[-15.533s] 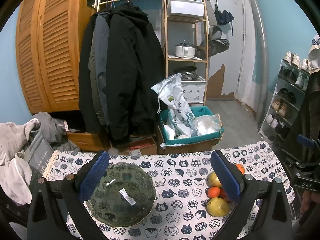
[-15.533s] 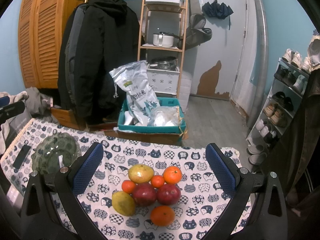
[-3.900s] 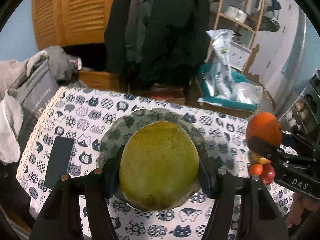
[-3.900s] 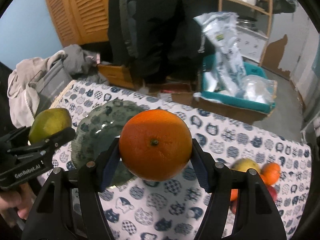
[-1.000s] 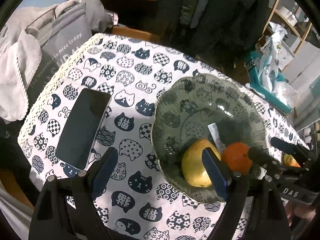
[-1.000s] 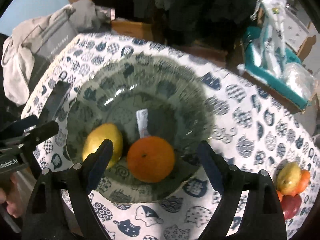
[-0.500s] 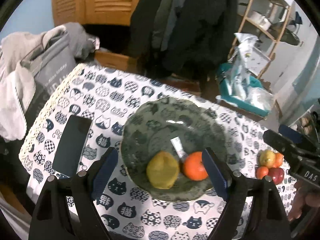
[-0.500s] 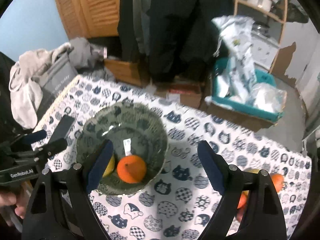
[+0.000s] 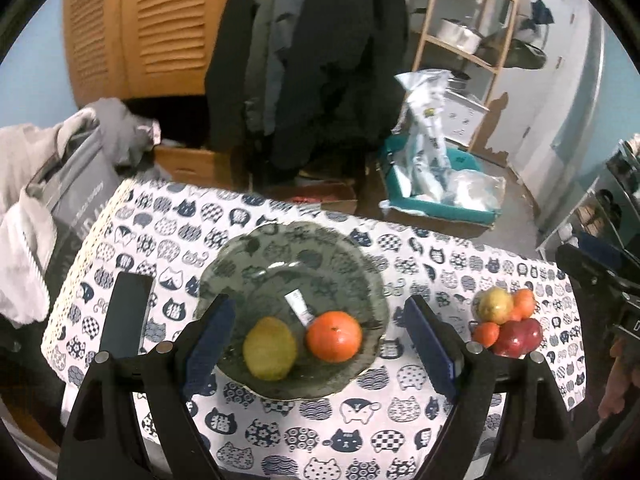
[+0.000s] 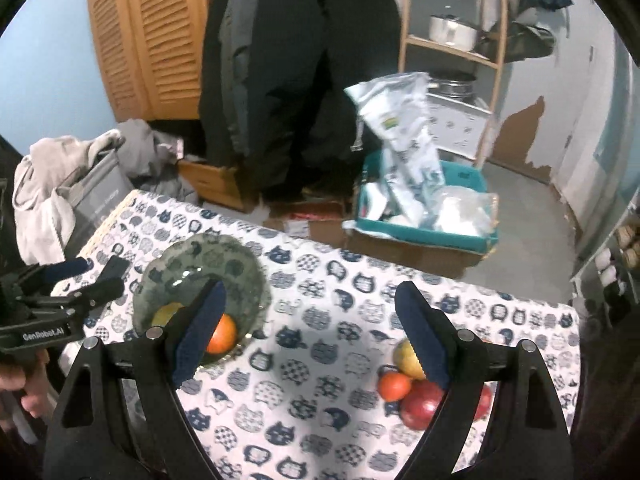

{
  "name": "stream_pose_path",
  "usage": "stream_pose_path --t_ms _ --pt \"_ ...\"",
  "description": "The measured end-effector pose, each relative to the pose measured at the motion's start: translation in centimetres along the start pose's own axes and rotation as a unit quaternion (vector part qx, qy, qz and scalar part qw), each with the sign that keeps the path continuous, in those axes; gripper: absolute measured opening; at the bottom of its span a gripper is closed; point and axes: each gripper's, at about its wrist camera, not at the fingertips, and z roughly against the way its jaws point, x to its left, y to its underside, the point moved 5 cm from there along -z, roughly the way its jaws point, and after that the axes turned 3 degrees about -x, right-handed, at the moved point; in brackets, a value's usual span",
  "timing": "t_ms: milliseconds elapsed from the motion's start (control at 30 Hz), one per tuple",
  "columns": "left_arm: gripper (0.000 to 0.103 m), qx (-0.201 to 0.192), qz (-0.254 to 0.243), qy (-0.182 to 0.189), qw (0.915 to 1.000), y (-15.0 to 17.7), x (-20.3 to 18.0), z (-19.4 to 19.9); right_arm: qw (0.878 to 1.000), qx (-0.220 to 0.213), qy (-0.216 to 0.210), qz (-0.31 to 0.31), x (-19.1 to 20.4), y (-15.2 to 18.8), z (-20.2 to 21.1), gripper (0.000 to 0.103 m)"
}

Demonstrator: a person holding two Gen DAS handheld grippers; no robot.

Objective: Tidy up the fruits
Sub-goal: 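Withdraw both grippers from the bowl back toward the remaining fruit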

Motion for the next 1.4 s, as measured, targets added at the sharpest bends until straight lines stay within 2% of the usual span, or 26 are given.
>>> stream_pose_path --t_ms 367,933,1267,1400 --pt "0.1 -0.024 -0.037 0.023 0.9988 -0.7 -5.4 2.0 0.998 -0.012 0.051 -0.015 -6.0 2.3 3.8 0.087" --pt "0.101 -0.008 -0.099 0.072 0.9925 0.5 -13.9 1.6 0.992 -0.011 0.118 -0.034 -12.5 6.2 7.4 0.087" --pt "0.101 0.024 -0.129 0.104 0.9858 2.5 -19.0 -0.6 0.989 -0.004 0.128 -0.077 -16.4 8.1 8.1 0.087" --pt "0.101 0.034 -0.146 0.102 0.9834 3.4 -20.6 -1.8 0.987 0.007 0.133 -0.091 -17.8 9.4 7.7 0.087"
